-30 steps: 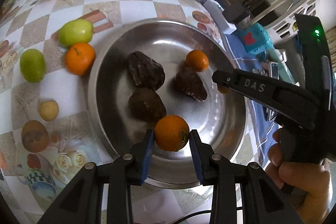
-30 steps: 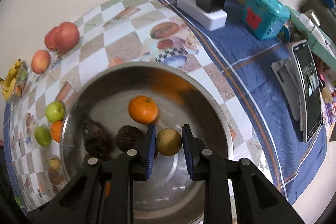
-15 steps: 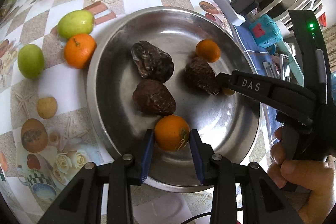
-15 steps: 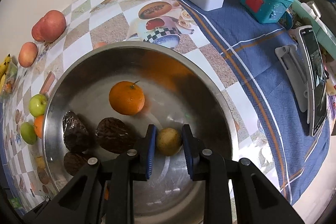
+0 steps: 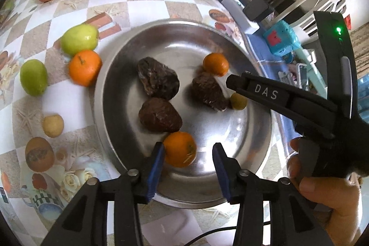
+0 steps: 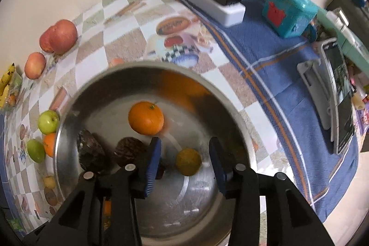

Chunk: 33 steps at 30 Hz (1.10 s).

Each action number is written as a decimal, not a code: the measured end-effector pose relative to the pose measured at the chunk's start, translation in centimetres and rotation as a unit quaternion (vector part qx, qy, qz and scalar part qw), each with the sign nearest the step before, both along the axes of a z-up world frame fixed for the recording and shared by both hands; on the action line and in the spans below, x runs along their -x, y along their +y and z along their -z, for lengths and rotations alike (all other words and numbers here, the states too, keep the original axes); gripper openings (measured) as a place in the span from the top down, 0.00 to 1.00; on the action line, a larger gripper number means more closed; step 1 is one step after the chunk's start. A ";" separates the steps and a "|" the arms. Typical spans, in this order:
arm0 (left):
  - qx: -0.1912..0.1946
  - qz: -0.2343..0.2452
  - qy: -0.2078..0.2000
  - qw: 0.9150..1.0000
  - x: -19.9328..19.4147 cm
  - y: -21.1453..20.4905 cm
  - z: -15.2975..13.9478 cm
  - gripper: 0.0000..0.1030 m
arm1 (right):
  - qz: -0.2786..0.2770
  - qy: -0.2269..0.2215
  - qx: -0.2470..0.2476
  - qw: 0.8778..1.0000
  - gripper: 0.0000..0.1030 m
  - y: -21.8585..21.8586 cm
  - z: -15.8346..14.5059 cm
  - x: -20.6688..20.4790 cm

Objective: Organize fruits
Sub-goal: 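Open the left tool to drop the orange while the right tool releases the yellow fruit in the bowl, then move both tools back from the bowl toward the remaining fruit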

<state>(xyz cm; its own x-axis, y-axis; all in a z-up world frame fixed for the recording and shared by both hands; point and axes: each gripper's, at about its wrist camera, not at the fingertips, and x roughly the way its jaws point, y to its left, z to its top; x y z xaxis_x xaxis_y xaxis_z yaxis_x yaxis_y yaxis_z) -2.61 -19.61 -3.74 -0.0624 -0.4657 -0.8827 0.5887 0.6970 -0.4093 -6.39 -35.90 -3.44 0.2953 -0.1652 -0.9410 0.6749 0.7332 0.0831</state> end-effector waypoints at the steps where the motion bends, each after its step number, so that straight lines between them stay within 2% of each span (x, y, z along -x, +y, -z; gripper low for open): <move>1: 0.005 -0.004 -0.002 1.000 -0.2 0.2 -0.4 0.53 | -0.002 -0.006 0.005 1.000 0.55 0.2 -0.5 -0.1; 5: 0.016 -0.023 -0.012 1.000 -1.4 1.5 -1.7 0.51 | -0.012 -0.027 0.016 0.999 0.53 1.1 -2.1 -0.5; 8: 0.025 -0.055 -0.020 0.998 -2.9 3.3 -2.6 0.51 | -0.023 -0.033 0.017 0.999 0.53 1.7 -2.5 -1.0; 13: 0.000 -0.120 -0.062 0.991 -6.0 6.7 -3.4 0.49 | -0.065 -0.036 0.017 0.997 0.50 4.3 -3.2 -2.8; 16: -0.016 -0.165 -0.084 0.983 -7.9 9.3 -3.9 0.47 | -0.097 -0.041 0.014 0.994 0.48 6.4 -3.9 -4.1; 19: -0.018 -0.197 -0.085 0.977 -9.1 11.6 -3.8 0.43 | -0.126 -0.049 0.008 0.991 0.46 8.5 -4.8 -5.5; 20: -0.017 -0.208 -0.083 0.975 -9.5 12.4 -3.7 0.42 | -0.138 -0.054 0.006 0.989 0.38 9.4 -5.2 -6.3; 22: -0.019 -0.222 -0.080 0.972 -10.0 13.1 -3.5 0.40 | -0.151 -0.059 0.008 0.987 0.31 10.8 -5.8 -7.2; 25: -0.034 -0.252 -0.081 0.964 -10.7 14.5 -3.3 0.32 | -0.166 -0.065 0.011 0.984 0.29 13.0 -6.2 -8.4; 26: -0.043 -0.263 -0.085 0.960 -10.9 15.2 -3.2 0.26 | -0.166 -0.067 0.008 0.984 0.26 13.5 -6.1 -8.8; 28: -0.053 -0.279 -0.088 0.955 -11.5 16.3 -3.0 0.21 | -0.162 -0.074 -0.006 0.984 0.19 14.1 -5.7 -9.3; 30: -0.061 -0.306 -0.090 0.946 -12.2 17.8 -2.7 0.18 | -0.162 -0.074 -0.010 0.984 0.19 14.8 -5.2 -9.9; 33: -0.068 -0.339 -0.091 0.934 -12.9 19.7 -2.3 0.07 | -0.179 -0.069 -0.004 0.981 0.18 16.1 -4.5 -10.6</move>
<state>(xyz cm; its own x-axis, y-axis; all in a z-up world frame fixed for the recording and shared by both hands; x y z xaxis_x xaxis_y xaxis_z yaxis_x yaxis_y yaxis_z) 10.30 0.05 -1.39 0.3624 -0.2272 -0.9039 0.0441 0.9729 -0.2268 4.19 -19.84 1.03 0.4574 -0.0203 -0.8891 0.3559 0.9204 0.1621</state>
